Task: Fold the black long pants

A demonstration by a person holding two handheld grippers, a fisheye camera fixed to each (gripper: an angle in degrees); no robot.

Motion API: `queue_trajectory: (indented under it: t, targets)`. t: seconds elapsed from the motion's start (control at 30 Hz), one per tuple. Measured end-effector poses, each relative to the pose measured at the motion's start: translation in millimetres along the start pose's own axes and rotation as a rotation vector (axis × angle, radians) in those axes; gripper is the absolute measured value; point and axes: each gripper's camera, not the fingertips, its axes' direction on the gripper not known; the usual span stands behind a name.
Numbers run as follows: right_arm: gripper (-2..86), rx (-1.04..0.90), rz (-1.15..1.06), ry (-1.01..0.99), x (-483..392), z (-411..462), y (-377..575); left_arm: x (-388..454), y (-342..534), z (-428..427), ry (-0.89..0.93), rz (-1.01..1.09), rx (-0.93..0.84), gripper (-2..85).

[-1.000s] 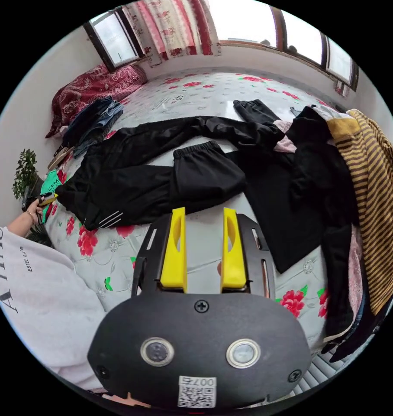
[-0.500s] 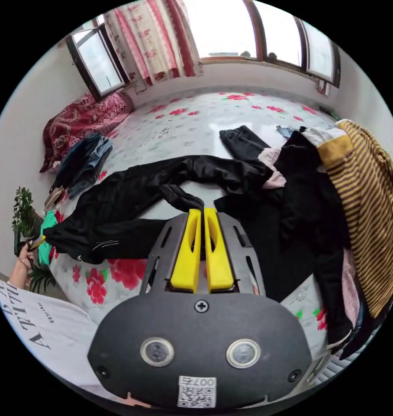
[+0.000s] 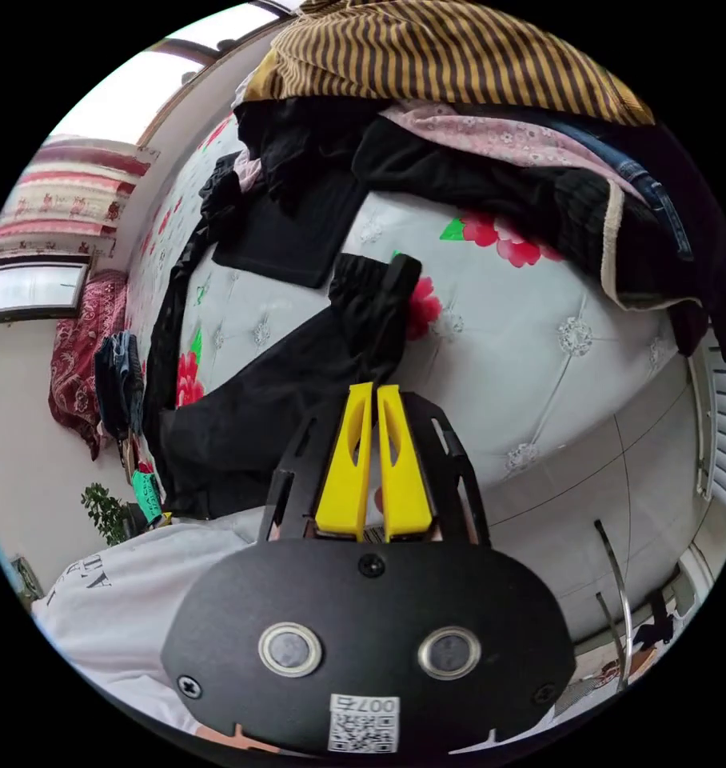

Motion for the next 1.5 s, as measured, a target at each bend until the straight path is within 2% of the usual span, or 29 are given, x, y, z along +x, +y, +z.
queue_trajectory:
  t: [0.17, 0.3, 0.4, 0.47, 0.6, 0.73, 0.8, 0.97, 1.07, 1.17, 1.23, 1.3, 1.33, 1.37, 1.43, 1.5]
  targets:
    - [-0.3, 0.041, -0.069, -0.023, -20, -27, -8, 17, 0, -18, -0.026, 0.092, 0.025, -0.8]
    - [-0.1, -0.073, -0.049, 0.092, -9, 4, 6, 7, 11, -17, -0.023, 0.055, 0.07, -0.9]
    - [0.3, -0.11, -0.031, 0.055, 3, 23, 24, -9, 23, -16, -0.03, -0.012, 0.084, -0.9]
    - [1.3, -0.064, -0.024, -0.021, 8, 19, 34, -19, 30, -18, -0.032, -0.045, 0.088, -0.9]
    - [3.2, 0.043, 0.034, -0.051, 19, 7, 39, -28, 38, -20, -0.024, -0.101, 0.109, -0.9]
    - [3.4, 0.074, 0.197, -0.124, 34, 27, 27, -20, 35, -10, -0.061, -0.101, 0.087, -0.9]
    - [2.0, 0.033, 0.211, -0.055, 28, 39, 22, -18, 34, -7, -0.074, -0.108, 0.08, -0.8]
    - [0.4, 0.057, 0.074, 0.243, -2, 28, 26, -26, 41, -1, -0.03, -0.146, 0.083, -0.3]
    - [1.1, 0.024, 0.1, 0.279, 0, 29, 28, -23, 48, 9, -0.011, -0.098, 0.08, 1.3]
    - [2.4, 0.155, 0.104, 0.277, -15, 4, 30, -26, 67, 0, -0.021, -0.119, 0.107, 4.9]
    - [3.3, 0.184, 0.066, 0.256, -30, -7, 23, -26, 84, -19, -0.092, -0.131, 0.127, 6.3]
    - [4.2, 0.125, 0.061, 0.271, -37, -10, 10, -22, 90, -36, -0.155, -0.128, 0.155, 6.4]
    - [4.8, 0.032, 0.086, 0.304, -34, -7, -1, -17, 89, -47, -0.177, -0.125, 0.182, 6.4]
    - [5.5, -0.066, 0.092, 0.328, -26, -1, -10, -14, 86, -51, -0.178, -0.12, 0.196, 6.4]
    - [6.0, -0.132, 0.132, 0.408, -14, 2, -18, 3, 66, -62, -0.158, -0.078, 0.245, 6.6]
    - [6.1, -0.025, 0.117, 0.395, -23, -10, -25, 18, 41, -64, -0.148, -0.036, 0.274, 7.1]
